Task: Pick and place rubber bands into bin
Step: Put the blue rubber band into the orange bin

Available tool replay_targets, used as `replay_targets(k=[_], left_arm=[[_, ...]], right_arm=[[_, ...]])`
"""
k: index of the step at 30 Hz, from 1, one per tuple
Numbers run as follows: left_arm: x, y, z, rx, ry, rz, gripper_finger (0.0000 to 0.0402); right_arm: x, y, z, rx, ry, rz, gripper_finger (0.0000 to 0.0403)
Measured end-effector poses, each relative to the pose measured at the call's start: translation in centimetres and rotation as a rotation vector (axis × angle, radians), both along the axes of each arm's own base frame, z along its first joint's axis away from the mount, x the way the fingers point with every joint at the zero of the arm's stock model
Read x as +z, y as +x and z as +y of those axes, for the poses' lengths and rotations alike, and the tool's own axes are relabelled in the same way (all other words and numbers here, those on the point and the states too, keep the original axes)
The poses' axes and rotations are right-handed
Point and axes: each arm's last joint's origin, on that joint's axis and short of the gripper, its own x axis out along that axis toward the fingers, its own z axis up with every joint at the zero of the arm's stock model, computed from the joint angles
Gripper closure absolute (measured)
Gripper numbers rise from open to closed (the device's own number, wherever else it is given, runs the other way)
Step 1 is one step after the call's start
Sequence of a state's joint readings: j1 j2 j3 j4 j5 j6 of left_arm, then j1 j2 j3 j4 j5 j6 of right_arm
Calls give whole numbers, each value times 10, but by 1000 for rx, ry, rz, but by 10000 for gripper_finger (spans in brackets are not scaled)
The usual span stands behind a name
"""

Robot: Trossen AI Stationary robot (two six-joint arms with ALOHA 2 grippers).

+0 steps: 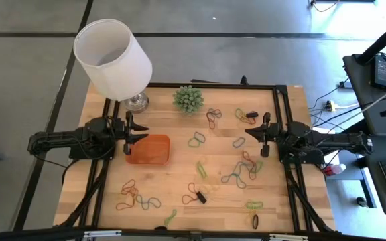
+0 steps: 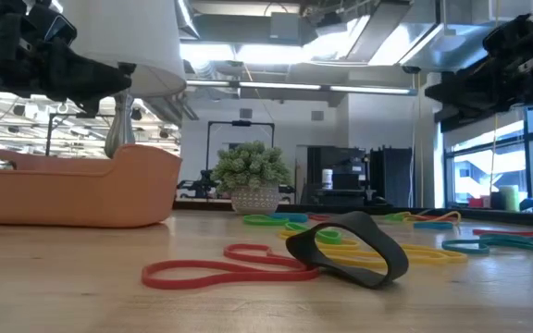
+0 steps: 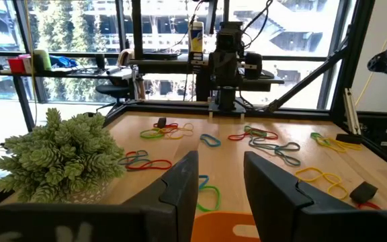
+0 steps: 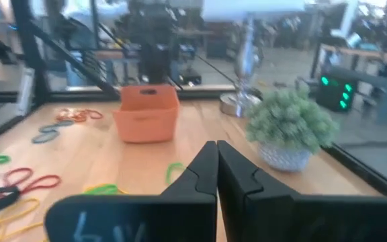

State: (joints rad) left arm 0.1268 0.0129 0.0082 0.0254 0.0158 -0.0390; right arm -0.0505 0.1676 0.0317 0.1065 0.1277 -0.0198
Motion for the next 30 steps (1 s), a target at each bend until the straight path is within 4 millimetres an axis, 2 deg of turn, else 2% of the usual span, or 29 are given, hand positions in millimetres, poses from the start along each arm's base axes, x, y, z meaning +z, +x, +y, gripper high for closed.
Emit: replay_targets(k=[6, 11, 17, 23, 27, 30], left_arm=[[0, 0, 0, 0, 0, 0, 288], [0, 0, 0, 0, 0, 0, 288], [0, 0, 0, 0, 0, 0, 288], [0, 0, 0, 0, 0, 0, 288], [0, 0, 0, 0, 0, 0, 288], [0, 0, 0, 0, 0, 0, 288]], right_arm=[[28, 14, -2, -57, 62, 119, 402], [45, 37, -5, -151, 149, 385, 402], [58, 74, -9, -196, 152, 730, 396], [52, 109, -19, -196, 174, 1005, 376], [33, 128, -21, -91, 142, 1163, 350], [10, 134, -22, -51, 105, 1305, 326]])
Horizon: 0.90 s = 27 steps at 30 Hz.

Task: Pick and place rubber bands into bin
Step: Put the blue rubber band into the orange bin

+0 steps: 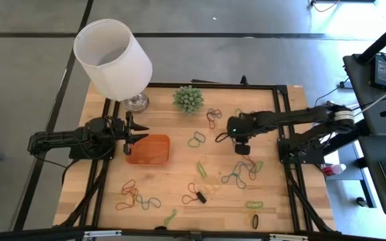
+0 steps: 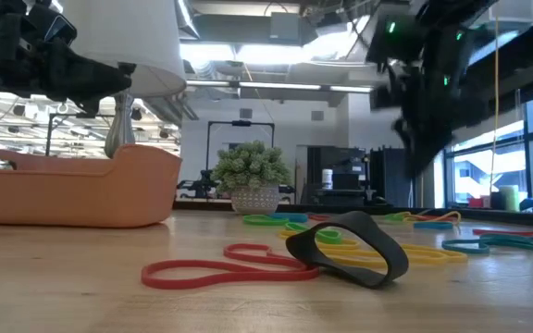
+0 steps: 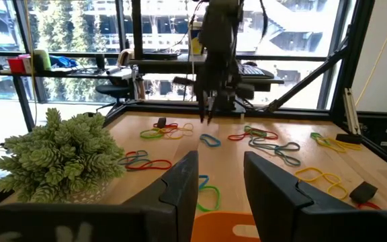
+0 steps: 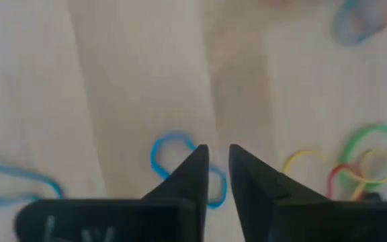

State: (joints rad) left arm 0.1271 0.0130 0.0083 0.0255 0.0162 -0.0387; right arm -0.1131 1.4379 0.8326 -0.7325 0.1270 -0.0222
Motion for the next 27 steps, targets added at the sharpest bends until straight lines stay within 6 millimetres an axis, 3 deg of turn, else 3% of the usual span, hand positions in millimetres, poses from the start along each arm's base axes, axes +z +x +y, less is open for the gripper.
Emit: replay_targets(k=[6, 13, 16, 21, 27], left_arm=[[0, 0, 0, 0, 0, 0, 288], [0, 0, 0, 0, 0, 0, 288], [0, 0, 0, 0, 0, 0, 288], [0, 0, 0, 0, 0, 0, 288], [0, 0, 0, 0, 0, 0, 288]], right_arm=[[-36, 6, -1, 75, 11, 198, 286], [-51, 14, -2, 168, -3, 223, 283], [-53, 15, -2, 198, -3, 233, 306], [-53, 16, -2, 197, -1, 217, 389], [-44, 20, -3, 184, -17, 248, 399]])
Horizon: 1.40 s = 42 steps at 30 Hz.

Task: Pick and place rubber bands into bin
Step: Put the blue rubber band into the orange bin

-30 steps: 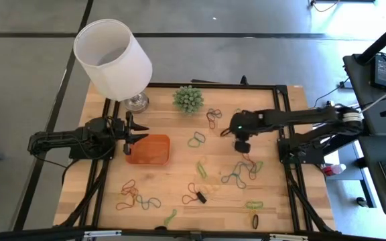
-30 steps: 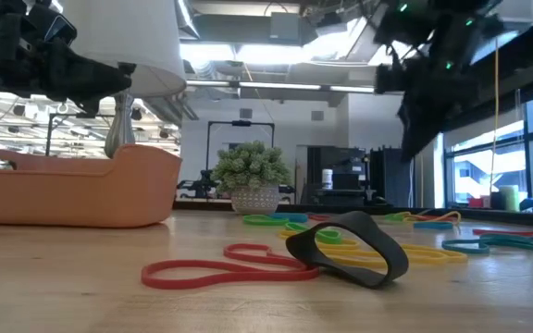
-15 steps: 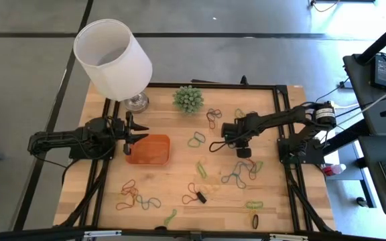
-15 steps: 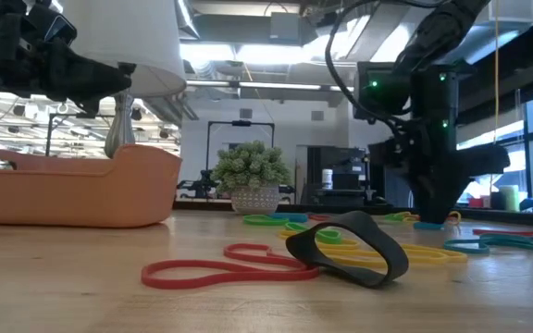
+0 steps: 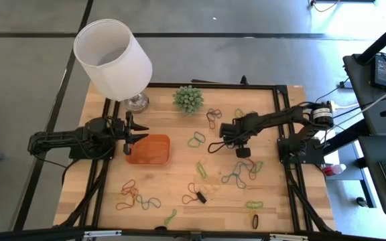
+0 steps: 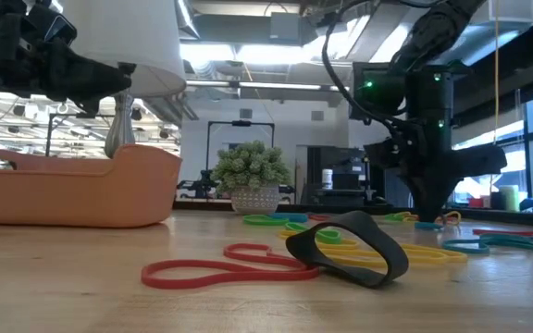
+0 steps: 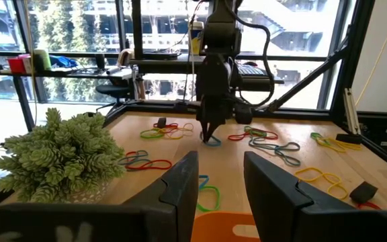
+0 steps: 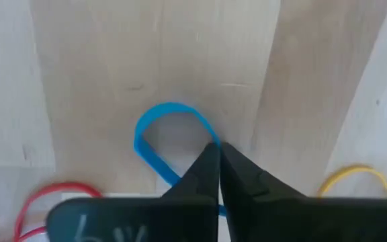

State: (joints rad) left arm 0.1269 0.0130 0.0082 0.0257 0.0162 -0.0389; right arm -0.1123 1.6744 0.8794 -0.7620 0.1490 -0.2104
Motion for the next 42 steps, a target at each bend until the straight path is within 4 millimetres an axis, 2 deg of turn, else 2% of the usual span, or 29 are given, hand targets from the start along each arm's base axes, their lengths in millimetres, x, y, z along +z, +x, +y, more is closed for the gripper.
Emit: replay_targets(k=[7, 19, 22, 25, 28, 34, 42], left_arm=[[0, 0, 0, 0, 0, 0, 288], [0, 0, 0, 0, 0, 0, 288], [0, 0, 0, 0, 0, 1, 288], [0, 0, 0, 0, 0, 0, 288], [0, 0, 0, -1, 0, 1, 288], [0, 0, 0, -2, 0, 0, 288], [0, 0, 0, -2, 0, 0, 288]], right_arm=[[40, 25, -3, -53, -20, -67, 401], [148, 89, -2, -39, -129, -501, 403], [162, 111, -3, -36, -135, -559, 403], [165, 139, -4, -9, -135, -598, 403], [159, 171, -2, 41, -59, -646, 403], [127, 224, 8, 93, 13, -700, 403], [78, 270, 27, 165, 111, -780, 403]])
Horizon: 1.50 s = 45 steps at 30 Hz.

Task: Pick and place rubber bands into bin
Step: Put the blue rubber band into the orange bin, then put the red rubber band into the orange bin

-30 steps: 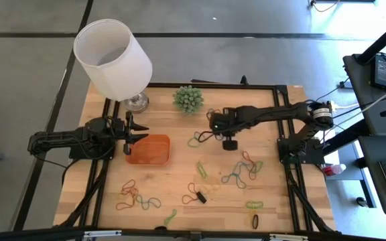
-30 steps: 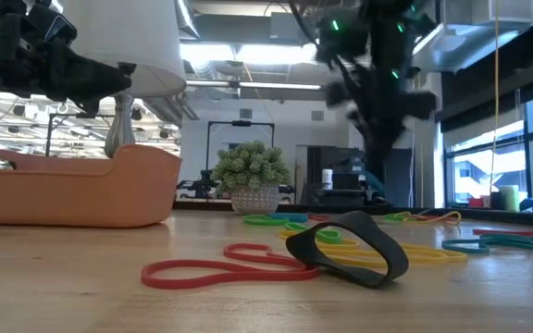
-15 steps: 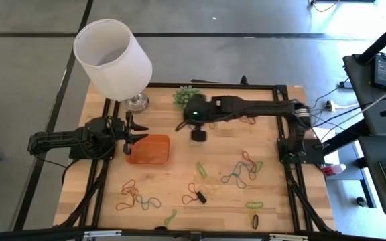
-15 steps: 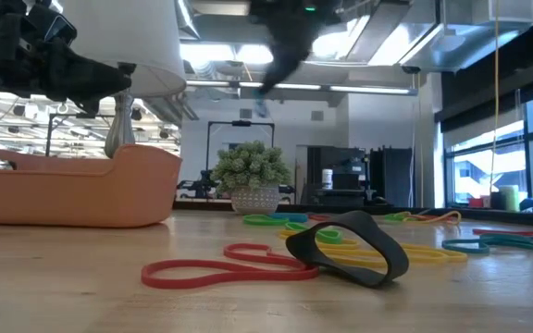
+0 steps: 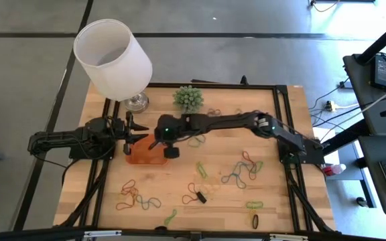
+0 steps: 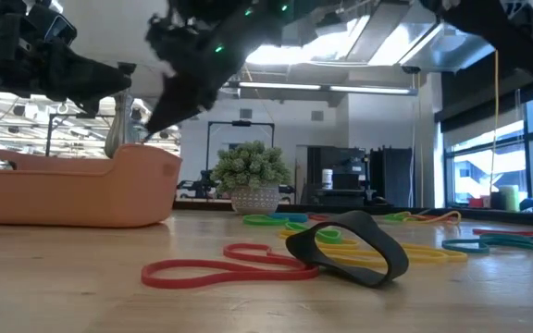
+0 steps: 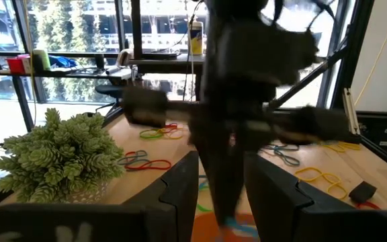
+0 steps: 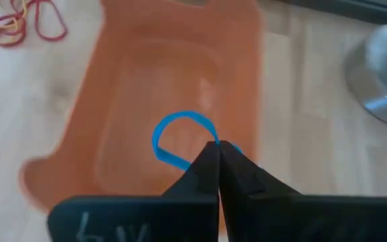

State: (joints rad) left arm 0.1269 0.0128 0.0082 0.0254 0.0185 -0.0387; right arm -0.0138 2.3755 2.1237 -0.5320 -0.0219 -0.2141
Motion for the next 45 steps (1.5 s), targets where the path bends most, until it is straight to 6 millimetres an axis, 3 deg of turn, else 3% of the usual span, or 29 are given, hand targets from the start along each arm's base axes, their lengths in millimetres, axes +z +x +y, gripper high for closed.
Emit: replay_targets(k=[6, 10, 16, 32, 40, 45], left_arm=[[0, 0, 0, 0, 0, 0, 288], [0, 0, 0, 0, 0, 0, 288], [0, 0, 0, 0, 0, 0, 288], [0, 0, 0, 0, 0, 0, 288], [0, 0, 0, 0, 0, 0, 288], [0, 0, 0, 0, 0, 0, 288]], right_arm=[[-34, 16, 6, 12, 0, 3, 403], [-45, 17, 6, 11, 0, 23, 403], [-47, 17, 6, 10, -1, 14, 397], [-46, 18, 6, 9, 0, 2, 323], [-46, 18, 6, 10, -1, 8, 320], [-33, 16, 3, 8, -3, -20, 343]])
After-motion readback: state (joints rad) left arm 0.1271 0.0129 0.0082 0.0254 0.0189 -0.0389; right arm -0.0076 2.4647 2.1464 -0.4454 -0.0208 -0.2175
